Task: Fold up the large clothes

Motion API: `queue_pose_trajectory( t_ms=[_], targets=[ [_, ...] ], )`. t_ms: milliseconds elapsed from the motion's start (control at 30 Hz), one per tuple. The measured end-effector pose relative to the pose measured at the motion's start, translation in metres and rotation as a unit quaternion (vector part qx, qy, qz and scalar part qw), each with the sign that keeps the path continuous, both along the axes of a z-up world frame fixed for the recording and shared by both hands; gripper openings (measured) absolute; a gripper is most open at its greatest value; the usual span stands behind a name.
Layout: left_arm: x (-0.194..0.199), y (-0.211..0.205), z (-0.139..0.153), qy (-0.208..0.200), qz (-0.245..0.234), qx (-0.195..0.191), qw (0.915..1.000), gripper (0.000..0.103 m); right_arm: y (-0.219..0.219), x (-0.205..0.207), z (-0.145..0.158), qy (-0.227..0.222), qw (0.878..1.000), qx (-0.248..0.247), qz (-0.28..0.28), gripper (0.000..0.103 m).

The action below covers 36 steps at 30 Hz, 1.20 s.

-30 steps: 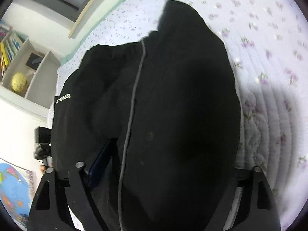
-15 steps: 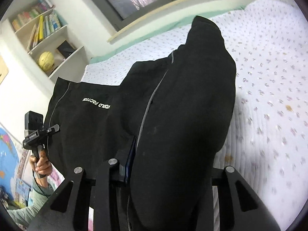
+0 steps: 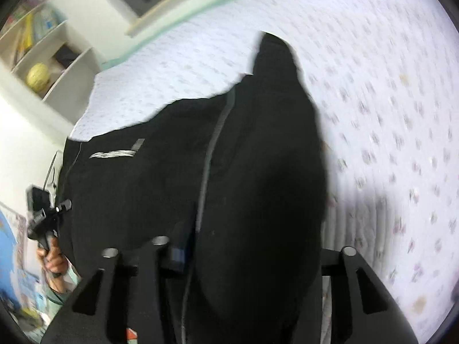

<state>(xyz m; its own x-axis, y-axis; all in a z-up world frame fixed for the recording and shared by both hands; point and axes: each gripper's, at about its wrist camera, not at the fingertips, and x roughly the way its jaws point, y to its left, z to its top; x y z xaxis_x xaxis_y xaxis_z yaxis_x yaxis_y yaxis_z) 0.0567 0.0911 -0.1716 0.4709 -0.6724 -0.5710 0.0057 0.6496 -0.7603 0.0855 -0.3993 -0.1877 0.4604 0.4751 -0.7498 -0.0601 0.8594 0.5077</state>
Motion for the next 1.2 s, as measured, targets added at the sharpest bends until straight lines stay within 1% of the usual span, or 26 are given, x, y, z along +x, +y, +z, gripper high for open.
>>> queue_pose_trajectory(
  t_ms=[33,100,133,167,200,233,267,333,367,400,433,467,500,533,600,667,700,733,767,833,867,933,1000,1067,1133,1200],
  targets=[
    [-0.002,0.011,-0.013,0.018,0.001,-0.03,0.9994,0.065,-0.007,-0.001,-0.005,0.008,1.0,0.013,-0.009,0.058],
    [-0.01,0.024,-0.017,0.019,0.0,-0.071,0.9973,0.065,-0.023,-0.008,-0.01,0.016,0.999,0.043,-0.02,0.065],
    [-0.015,0.029,-0.009,0.01,0.007,-0.06,0.9981,0.065,-0.028,-0.012,-0.009,0.016,0.999,0.041,-0.026,0.07],
    [-0.022,0.033,0.0,-0.001,0.019,-0.036,0.9992,0.065,-0.036,-0.018,-0.003,0.017,0.999,0.015,-0.041,0.073],
    [-0.029,0.04,0.015,-0.016,0.032,0.0,0.9994,0.065,-0.025,-0.015,0.007,0.016,0.999,-0.004,-0.052,0.073],
    [-0.034,0.046,0.028,-0.029,0.044,0.027,0.9983,0.065,-0.029,-0.02,0.017,0.008,0.998,-0.026,-0.065,0.073],
    [-0.04,0.046,0.049,-0.047,0.053,0.054,0.996,0.065,-0.029,-0.025,0.026,-0.003,0.997,-0.035,-0.072,0.073],
    [-0.047,0.035,0.079,-0.079,0.048,0.082,0.9923,0.065,-0.014,-0.03,0.054,-0.041,0.996,-0.05,-0.067,0.073],
    [-0.048,0.02,0.097,-0.095,0.041,0.094,0.9902,0.065,-0.003,-0.031,0.064,-0.053,0.995,-0.056,-0.056,0.074],
    [-0.047,0.009,0.106,-0.101,0.032,0.1,0.9893,0.067,0.017,-0.029,0.075,-0.064,0.995,-0.068,-0.039,0.075],
    [-0.044,0.001,0.11,-0.1,0.024,0.109,0.9888,0.068,0.022,-0.034,0.078,-0.069,0.994,-0.079,-0.023,0.078],
    [-0.041,-0.012,0.113,-0.098,0.014,0.122,0.9876,0.068,0.051,-0.03,0.082,-0.074,0.993,-0.096,0.002,0.08],
    [-0.035,-0.031,0.115,-0.098,0.001,0.143,0.9849,0.068,0.064,-0.037,0.079,-0.076,0.991,-0.107,0.02,0.08],
    [-0.033,-0.031,0.112,-0.099,-0.01,0.159,0.9823,0.069,0.081,-0.035,0.076,-0.077,0.989,-0.123,0.037,0.08],
    [-0.019,-0.07,0.1,-0.088,-0.027,0.206,0.9742,0.069,0.103,-0.031,0.066,-0.076,0.982,-0.167,0.056,0.08],
    [-0.001,-0.089,0.071,-0.04,-0.028,0.242,0.9692,0.069,0.127,-0.018,0.041,-0.05,0.977,-0.2,0.06,0.08],
    [0.012,-0.095,0.063,-0.026,-0.028,0.252,0.967,0.069,0.134,-0.013,0.028,-0.037,0.974,-0.214,0.061,0.08],
    [0.019,-0.1,0.051,-0.029,-0.03,0.272,0.9613,0.069,0.136,-0.009,0.015,-0.029,0.972,-0.226,0.061,0.081],
    [0.023,-0.103,0.044,-0.032,-0.032,0.283,0.9581,0.07,0.14,-0.004,0.002,-0.023,0.972,-0.226,0.059,0.082],
    [0.027,-0.1,0.037,-0.025,-0.023,0.273,0.9614,0.07,0.136,0.001,-0.012,-0.013,0.978,-0.204,0.044,0.084],
    [0.025,-0.101,0.041,-0.025,-0.018,0.274,0.9613,0.07,0.132,0.001,-0.014,-0.012,0.98,-0.193,0.036,0.084],
    [0.018,-0.108,0.05,-0.041,-0.01,0.299,0.9533,0.07,0.127,-0.003,-0.013,-0.016,0.982,-0.186,0.027,0.084],
    [0.006,-0.118,0.06,-0.055,0.0,0.321,0.9455,0.07,0.124,-0.012,-0.005,-0.03,0.982,-0.185,0.012,0.084],
    [-0.011,-0.123,0.076,-0.079,0.003,0.319,0.9444,0.07,0.117,-0.025,0.004,-0.049,0.983,-0.179,-0.008,0.084],
    [-0.032,-0.127,0.098,-0.116,0.013,0.317,0.9413,0.07,0.113,-0.041,0.017,-0.071,0.985,-0.159,-0.016,0.084],
    [-0.055,-0.133,0.128,-0.156,0.035,0.335,0.9285,0.07,0.115,-0.06,0.041,-0.103,0.981,-0.161,-0.023,0.084]
  ],
)
